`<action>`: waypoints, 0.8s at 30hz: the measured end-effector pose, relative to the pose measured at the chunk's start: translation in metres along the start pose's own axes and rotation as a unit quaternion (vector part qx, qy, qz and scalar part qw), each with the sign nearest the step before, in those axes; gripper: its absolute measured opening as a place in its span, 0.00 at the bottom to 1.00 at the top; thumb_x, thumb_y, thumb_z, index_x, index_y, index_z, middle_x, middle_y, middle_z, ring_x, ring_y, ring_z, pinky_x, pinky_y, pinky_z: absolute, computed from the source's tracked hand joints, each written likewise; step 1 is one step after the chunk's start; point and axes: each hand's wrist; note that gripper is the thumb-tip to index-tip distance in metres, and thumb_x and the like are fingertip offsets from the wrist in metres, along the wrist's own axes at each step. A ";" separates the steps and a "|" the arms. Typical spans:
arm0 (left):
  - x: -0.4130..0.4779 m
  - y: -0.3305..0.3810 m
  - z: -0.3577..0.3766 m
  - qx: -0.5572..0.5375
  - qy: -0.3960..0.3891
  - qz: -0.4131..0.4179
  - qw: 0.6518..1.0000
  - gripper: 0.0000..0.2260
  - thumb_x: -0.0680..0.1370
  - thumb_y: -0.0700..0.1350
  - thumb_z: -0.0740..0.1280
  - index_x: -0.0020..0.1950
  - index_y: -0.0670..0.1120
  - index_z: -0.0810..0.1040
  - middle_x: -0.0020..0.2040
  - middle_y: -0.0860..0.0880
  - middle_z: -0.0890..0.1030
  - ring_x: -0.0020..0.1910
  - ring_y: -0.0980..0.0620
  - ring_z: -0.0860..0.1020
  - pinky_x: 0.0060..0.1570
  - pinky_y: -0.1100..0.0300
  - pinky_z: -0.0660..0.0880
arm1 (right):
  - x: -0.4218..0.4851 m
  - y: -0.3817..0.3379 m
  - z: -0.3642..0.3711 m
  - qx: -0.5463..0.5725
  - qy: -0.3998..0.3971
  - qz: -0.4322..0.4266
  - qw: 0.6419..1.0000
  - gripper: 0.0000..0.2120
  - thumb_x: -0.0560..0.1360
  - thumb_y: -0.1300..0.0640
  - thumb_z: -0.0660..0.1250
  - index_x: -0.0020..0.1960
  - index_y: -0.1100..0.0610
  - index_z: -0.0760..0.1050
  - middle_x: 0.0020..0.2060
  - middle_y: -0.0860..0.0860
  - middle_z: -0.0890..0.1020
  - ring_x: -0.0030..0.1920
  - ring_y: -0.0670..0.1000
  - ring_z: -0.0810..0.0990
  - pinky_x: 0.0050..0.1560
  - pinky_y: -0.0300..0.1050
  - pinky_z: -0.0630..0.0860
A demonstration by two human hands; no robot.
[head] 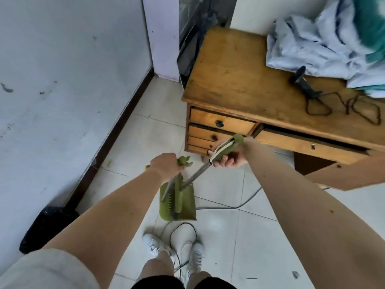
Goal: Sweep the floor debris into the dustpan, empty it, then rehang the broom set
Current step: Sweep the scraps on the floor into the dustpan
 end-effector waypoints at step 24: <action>-0.047 0.303 0.109 0.075 -0.236 0.334 0.909 0.20 0.78 0.59 0.62 0.41 0.42 0.75 0.34 0.45 0.82 0.34 0.46 0.81 0.38 0.55 0.77 | -0.188 0.348 -0.107 0.419 0.381 -0.109 0.817 0.06 0.80 0.64 0.60 0.46 0.62 0.74 0.41 0.58 0.82 0.36 0.55 0.84 0.31 0.44 0.83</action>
Point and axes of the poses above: each hand's wrist, its own x-axis towards the middle knuckle, its own z-axis out of the palm, y = z × x
